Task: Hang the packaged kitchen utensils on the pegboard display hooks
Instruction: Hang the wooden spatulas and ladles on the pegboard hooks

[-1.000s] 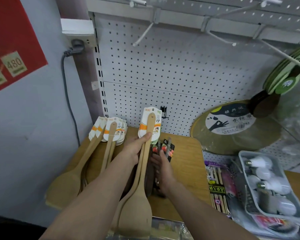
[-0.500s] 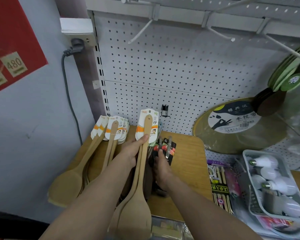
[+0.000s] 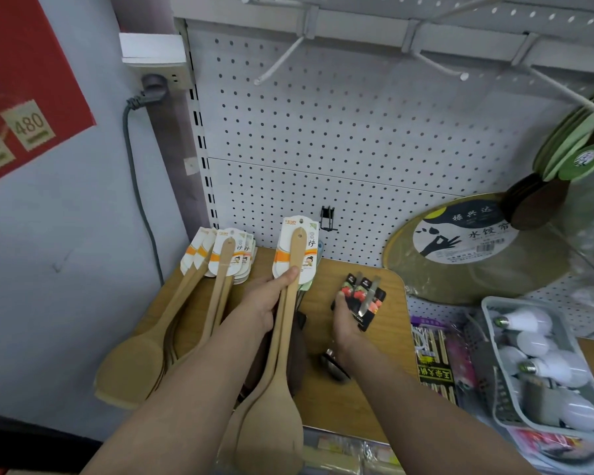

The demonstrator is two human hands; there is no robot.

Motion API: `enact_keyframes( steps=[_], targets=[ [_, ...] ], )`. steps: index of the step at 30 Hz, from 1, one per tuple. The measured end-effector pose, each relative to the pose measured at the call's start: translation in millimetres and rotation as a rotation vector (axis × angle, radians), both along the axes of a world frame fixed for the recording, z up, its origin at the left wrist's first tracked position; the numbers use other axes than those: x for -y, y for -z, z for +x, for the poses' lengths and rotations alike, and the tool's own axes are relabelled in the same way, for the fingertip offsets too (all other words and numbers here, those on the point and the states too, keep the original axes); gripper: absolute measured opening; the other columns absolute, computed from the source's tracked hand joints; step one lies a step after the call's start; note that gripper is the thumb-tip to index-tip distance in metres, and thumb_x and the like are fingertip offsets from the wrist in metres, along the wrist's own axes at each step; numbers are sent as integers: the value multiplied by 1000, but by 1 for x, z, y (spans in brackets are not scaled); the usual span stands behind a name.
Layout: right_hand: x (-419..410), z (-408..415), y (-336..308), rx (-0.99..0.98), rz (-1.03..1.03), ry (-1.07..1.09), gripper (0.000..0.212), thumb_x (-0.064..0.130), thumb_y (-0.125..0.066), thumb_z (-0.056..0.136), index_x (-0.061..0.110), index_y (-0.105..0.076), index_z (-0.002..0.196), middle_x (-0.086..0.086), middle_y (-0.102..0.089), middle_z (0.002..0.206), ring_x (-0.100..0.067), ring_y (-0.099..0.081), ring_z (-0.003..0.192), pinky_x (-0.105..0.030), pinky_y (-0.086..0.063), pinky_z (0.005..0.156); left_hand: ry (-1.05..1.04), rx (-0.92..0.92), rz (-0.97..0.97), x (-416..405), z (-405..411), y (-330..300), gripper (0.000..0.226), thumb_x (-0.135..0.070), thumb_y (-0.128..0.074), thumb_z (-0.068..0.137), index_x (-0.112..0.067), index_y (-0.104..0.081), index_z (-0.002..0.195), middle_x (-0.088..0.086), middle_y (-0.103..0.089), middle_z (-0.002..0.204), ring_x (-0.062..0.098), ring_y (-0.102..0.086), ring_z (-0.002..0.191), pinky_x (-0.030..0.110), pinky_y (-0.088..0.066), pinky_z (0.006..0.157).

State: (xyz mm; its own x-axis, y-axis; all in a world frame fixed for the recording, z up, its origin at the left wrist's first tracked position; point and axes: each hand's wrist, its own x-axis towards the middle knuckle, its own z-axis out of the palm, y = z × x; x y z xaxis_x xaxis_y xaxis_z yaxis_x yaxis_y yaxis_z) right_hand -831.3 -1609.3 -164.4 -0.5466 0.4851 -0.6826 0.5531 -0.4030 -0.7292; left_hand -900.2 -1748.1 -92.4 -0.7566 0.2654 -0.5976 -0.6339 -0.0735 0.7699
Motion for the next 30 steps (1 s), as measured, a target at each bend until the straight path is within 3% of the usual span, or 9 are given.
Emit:
enact_keyframes(
  steps=[4,8,12,17,20,24,27,30],
  targets=[
    [-11,12,-10,58,4,-117,118,97,-33,68,23,-27,160,-7,-24,167,-31,-21,153,-55,-18,124,25,19,29,-9,3,-5,42,-37,-83,80,-11,-64,107,8,-69,85,23,-63,76,35,-54,71],
    [-13,24,-10,78,75,-274,108,93,-20,79,24,-25,161,-7,-18,169,-30,-12,156,-56,-11,125,41,48,40,-20,5,-7,55,-40,-86,76,-9,-66,116,11,-71,96,26,-65,85,45,-58,88],
    [-14,31,-8,105,107,-350,129,105,-21,57,28,-27,160,-7,-21,168,-33,-16,155,-59,-15,123,45,55,38,-29,8,-9,52,-40,-84,79,-8,-68,116,10,-71,96,23,-65,82,34,-53,65],
    [-17,40,-11,124,144,-395,122,101,-19,63,28,-21,161,-9,-23,167,-35,-20,153,-59,-17,123,23,63,38,-38,13,-8,48,-39,-81,81,-8,-69,116,7,-70,89,22,-64,81,34,-51,64],
    [-17,49,-25,146,214,-393,100,89,-20,84,25,-18,162,-12,-22,167,-35,-22,152,-55,-19,123,8,72,49,-41,16,-5,50,-40,-82,81,-8,-69,117,7,-70,92,22,-64,83,35,-53,68],
    [-19,58,-37,124,302,-412,78,72,-19,99,21,-41,154,-13,-40,158,-32,-36,146,-47,-28,119,-1,93,60,-45,20,0,52,-43,-81,80,-8,-69,117,9,-71,98,24,-66,86,36,-53,67],
    [-8,58,-42,8,170,-381,73,75,-32,95,26,-55,144,-6,-55,146,-28,-49,136,-43,-36,112,-17,102,77,-50,24,2,53,-43,-81,80,-10,-69,120,11,-73,106,26,-68,93,36,-55,65],
    [1,57,-41,-55,52,-307,69,78,-45,87,26,-66,127,-5,-66,128,-25,-59,122,-47,-41,112,-29,102,87,-52,25,2,50,-42,-81,81,-11,-69,118,10,-74,104,24,-70,88,31,-55,56]
  ],
)
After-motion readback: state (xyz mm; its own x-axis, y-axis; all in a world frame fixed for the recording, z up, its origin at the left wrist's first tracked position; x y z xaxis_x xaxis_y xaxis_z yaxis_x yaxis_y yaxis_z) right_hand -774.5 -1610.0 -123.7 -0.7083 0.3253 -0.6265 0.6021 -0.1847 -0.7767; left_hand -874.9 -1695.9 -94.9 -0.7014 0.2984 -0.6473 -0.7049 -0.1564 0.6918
